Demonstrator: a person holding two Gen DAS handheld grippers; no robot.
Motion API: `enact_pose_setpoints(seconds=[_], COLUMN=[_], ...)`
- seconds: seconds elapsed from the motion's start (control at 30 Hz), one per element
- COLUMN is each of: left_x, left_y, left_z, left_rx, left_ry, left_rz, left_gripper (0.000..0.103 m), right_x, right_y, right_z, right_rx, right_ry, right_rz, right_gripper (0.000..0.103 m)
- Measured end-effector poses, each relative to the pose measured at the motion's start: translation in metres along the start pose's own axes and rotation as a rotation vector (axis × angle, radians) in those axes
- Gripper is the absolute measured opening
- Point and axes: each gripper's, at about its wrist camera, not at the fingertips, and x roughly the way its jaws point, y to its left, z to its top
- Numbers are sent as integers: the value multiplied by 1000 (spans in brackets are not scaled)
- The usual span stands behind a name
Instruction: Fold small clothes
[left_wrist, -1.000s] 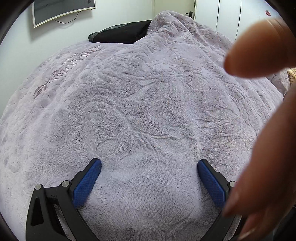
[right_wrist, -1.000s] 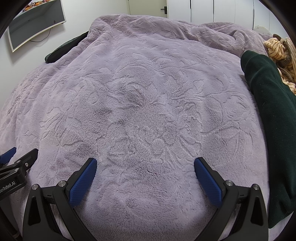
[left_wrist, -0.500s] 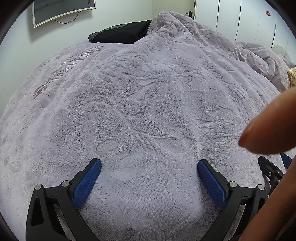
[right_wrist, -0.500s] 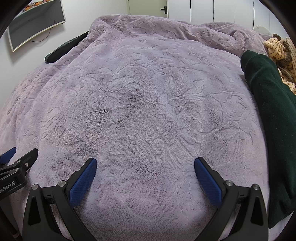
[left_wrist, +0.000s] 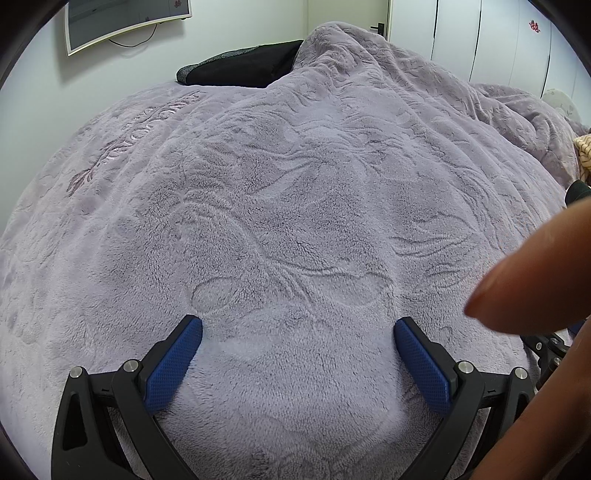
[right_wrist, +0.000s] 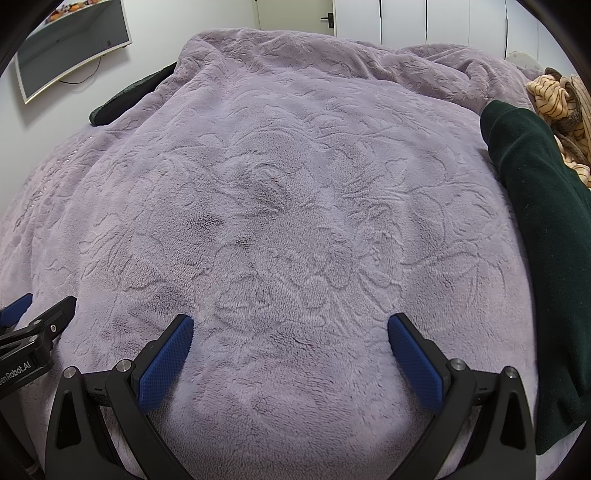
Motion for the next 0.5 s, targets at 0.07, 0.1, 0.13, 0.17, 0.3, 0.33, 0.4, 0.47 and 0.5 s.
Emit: enact_pose_setpoints(seconds=[0.07, 0.1, 0.13, 0.17, 0.3, 0.33, 0.4, 0.47, 0.5], left_x=[0, 0, 0, 0, 0, 0, 0, 0, 0], left_y=[-1, 0, 0, 0, 0, 0, 0, 1, 1], left_z=[0, 0, 0, 0, 0, 0, 0, 0, 0], left_rx=[0, 0, 0, 0, 0, 0, 0, 0, 0], left_ry=[0, 0, 0, 0, 0, 0, 0, 0, 0], left_rz=[0, 0, 0, 0, 0, 0, 0, 0, 0], left_gripper=[103, 103, 103, 103, 103, 103, 103, 103, 103], right_x=[0, 0, 0, 0, 0, 0, 0, 0, 0], right_y=[0, 0, 0, 0, 0, 0, 0, 0, 0], right_z=[0, 0, 0, 0, 0, 0, 0, 0, 0], right_rx=[0, 0, 0, 0, 0, 0, 0, 0, 0], right_ry=[0, 0, 0, 0, 0, 0, 0, 0, 0], right_rz=[0, 0, 0, 0, 0, 0, 0, 0, 0], right_gripper=[103, 103, 103, 103, 103, 103, 103, 103, 103])
